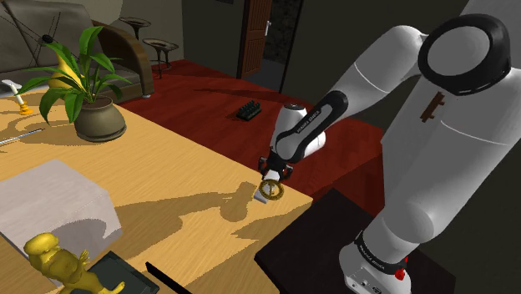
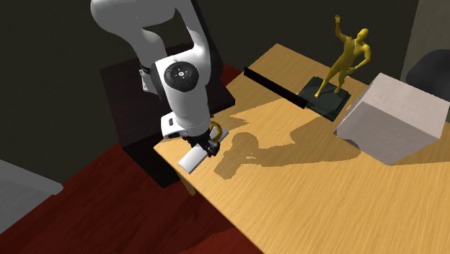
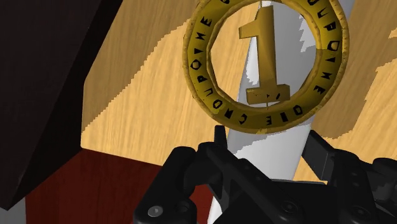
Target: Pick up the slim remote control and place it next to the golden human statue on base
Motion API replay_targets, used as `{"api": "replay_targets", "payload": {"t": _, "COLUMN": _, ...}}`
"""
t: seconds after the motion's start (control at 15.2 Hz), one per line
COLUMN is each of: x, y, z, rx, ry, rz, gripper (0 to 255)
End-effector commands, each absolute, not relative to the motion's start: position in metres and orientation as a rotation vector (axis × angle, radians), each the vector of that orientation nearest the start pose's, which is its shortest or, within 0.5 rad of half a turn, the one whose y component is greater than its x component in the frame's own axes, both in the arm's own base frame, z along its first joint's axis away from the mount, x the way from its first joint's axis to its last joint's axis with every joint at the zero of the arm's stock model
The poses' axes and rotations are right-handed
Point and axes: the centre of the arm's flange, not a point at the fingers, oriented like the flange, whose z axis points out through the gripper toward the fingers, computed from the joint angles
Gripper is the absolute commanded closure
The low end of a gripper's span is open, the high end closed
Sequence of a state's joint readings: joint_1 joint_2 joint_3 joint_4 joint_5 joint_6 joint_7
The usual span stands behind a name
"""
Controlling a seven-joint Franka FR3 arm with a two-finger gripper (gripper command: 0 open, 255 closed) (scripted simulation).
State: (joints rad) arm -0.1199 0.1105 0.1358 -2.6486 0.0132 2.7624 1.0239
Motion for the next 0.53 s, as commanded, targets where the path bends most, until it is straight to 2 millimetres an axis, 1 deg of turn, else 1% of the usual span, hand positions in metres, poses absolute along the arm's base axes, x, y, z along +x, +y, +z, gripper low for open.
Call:
{"api": "replay_targets", "payload": {"t": 0.0, "x": 0.425, "y": 0.008, "z": 0.216, "rx": -2.724, "ry": 1.526, "rz": 0.01, "gripper": 255}}
{"api": "replay_targets", "payload": {"t": 0.46, "x": 0.425, "y": 0.008, "z": 0.253, "rx": -2.724, "ry": 1.526, "rz": 0.01, "gripper": 255}}
